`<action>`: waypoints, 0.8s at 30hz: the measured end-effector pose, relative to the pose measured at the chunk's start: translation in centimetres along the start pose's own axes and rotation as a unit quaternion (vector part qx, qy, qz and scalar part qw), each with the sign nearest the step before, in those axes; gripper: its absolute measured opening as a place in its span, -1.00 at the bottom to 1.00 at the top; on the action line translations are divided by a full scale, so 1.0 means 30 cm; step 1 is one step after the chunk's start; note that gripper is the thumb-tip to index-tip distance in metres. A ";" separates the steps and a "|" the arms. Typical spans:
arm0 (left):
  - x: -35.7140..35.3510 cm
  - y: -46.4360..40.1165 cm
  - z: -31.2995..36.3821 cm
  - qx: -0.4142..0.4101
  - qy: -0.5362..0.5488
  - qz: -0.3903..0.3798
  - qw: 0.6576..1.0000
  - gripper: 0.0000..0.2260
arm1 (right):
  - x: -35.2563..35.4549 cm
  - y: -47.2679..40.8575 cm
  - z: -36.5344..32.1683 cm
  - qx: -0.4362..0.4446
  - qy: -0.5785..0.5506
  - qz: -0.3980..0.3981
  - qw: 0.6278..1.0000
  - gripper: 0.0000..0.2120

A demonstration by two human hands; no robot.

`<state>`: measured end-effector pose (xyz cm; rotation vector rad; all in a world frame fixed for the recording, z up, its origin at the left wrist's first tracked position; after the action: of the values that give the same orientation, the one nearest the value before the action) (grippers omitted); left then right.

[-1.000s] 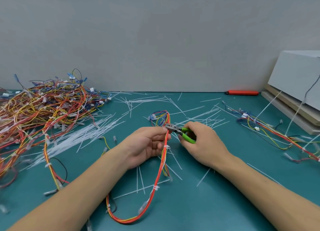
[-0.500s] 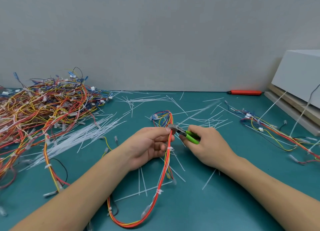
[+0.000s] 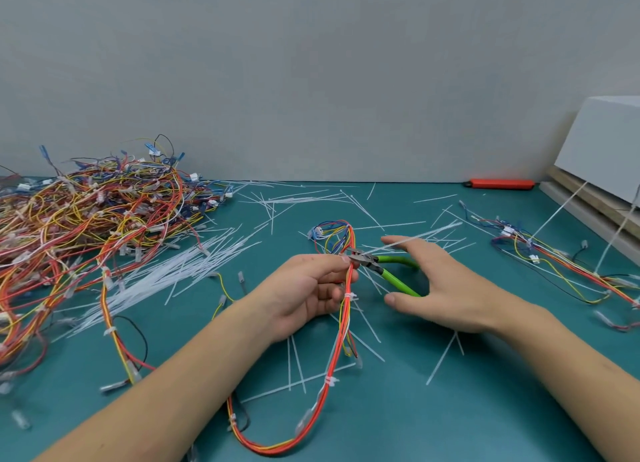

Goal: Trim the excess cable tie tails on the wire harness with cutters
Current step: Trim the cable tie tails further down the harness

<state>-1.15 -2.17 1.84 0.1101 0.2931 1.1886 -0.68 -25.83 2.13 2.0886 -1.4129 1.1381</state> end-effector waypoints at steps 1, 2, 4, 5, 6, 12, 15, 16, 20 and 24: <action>0.000 0.001 -0.001 0.001 -0.001 -0.001 1.000 -0.90 | 0.013 0.005 0.014 -0.010 0.015 -0.015 1.000 -0.15; 0.000 0.001 -0.001 0.002 -0.002 0.000 1.000 -0.90 | 0.022 0.009 0.026 -0.019 0.030 -0.027 0.999 -0.16; 0.002 -0.001 0.000 0.003 -0.003 0.002 1.000 -0.90 | 0.029 0.011 0.037 -0.022 0.050 -0.031 0.998 -0.17; 0.002 -0.001 0.001 0.004 -0.004 0.003 1.000 -0.90 | 0.029 0.008 0.037 -0.015 0.054 -0.024 0.998 -0.19; 0.003 -0.002 0.001 0.004 -0.005 0.005 1.000 -0.91 | 0.027 0.006 0.035 -0.006 0.055 -0.013 0.998 -0.22; 0.007 0.002 0.004 0.016 0.004 0.008 1.000 -0.86 | 0.011 0.004 0.027 0.015 0.012 0.053 0.998 -0.56; 0.010 0.000 0.009 0.018 0.021 0.009 1.000 -0.88 | 0.004 0.003 0.018 0.019 -0.014 0.079 0.997 -0.58; 0.011 -0.001 0.011 0.019 0.029 0.011 0.999 -0.90 | 0.003 0.001 0.015 0.019 -0.023 0.089 0.996 -0.57; 0.014 0.006 0.017 0.024 0.058 0.014 0.998 -0.90 | -0.011 0.000 0.006 0.022 -0.041 0.093 0.995 -0.55; 0.010 0.008 0.019 0.017 0.064 0.017 0.998 -0.80 | -0.023 -0.002 0.006 0.011 -0.046 0.089 0.995 -0.49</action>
<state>-1.11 -1.76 2.40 0.0703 0.4253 1.2272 -0.68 -25.51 1.48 2.0886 -1.6656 1.1400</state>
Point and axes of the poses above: each hand's wrist, its own y-axis away from the middle knuckle, its own x-axis out of the back of the hand, z = x × y, the point moved 2 cm from there along -y, towards the middle knuckle, and after that the axes turned 8 degrees about -y, right-handed, at the moved point
